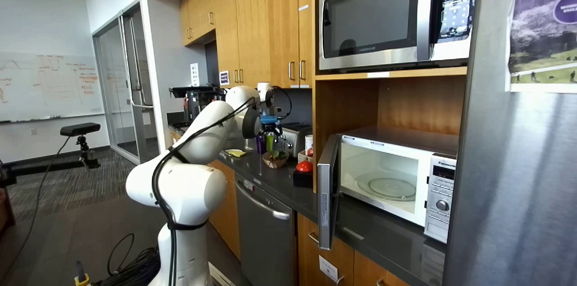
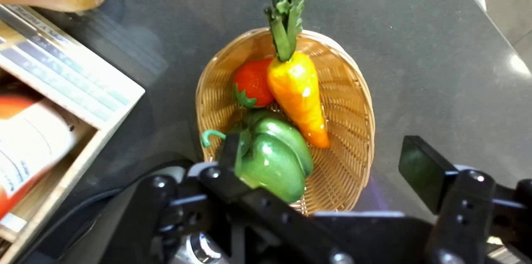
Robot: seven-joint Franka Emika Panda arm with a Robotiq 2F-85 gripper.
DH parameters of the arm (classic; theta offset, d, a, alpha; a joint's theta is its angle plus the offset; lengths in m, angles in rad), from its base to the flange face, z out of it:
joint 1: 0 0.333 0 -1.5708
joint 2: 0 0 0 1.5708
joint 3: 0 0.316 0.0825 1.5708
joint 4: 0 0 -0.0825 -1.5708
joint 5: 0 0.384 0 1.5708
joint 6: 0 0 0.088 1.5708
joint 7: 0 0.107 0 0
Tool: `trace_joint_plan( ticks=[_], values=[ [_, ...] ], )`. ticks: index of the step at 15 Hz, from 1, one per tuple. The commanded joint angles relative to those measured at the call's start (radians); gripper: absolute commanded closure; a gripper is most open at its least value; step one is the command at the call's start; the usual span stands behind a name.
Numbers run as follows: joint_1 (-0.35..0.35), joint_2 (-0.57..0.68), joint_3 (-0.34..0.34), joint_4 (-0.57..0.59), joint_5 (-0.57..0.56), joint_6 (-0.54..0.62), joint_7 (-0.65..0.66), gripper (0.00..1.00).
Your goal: Put the carrot in the basket
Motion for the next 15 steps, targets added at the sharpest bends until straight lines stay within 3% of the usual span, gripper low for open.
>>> trace_joint_plan(
  ticks=[1, 9, 15],
  values=[
    [0.004, -0.065, -0.014, -0.038, 0.007, -0.056, 0.141, 0.00],
    [-0.030, -0.236, 0.016, -0.211, 0.058, -0.201, 0.382, 0.00],
    [-0.078, -0.425, 0.057, -0.482, 0.225, -0.141, 0.431, 0.00]
  ],
)
